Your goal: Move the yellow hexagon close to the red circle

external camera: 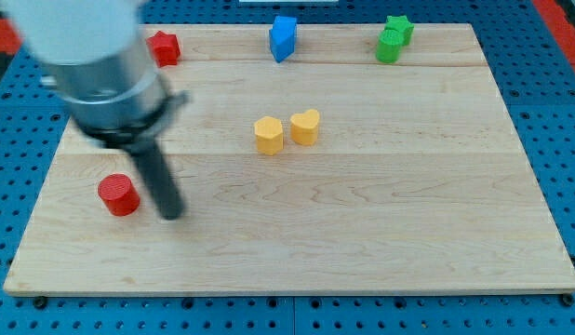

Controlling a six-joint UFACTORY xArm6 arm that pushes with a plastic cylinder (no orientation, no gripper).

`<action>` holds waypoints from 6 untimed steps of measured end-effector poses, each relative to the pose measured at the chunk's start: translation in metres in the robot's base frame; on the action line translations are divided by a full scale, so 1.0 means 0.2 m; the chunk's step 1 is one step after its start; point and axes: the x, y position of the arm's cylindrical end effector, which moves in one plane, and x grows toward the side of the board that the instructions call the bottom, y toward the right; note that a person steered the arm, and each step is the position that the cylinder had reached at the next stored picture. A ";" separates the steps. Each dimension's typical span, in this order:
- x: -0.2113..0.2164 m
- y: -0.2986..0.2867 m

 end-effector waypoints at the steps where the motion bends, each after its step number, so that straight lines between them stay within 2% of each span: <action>1: -0.10 0.53; 2: -0.32 0.86; 3: -0.44 1.04; 4: -0.55 0.77; 5: -0.58 0.64; 6: -0.65 0.64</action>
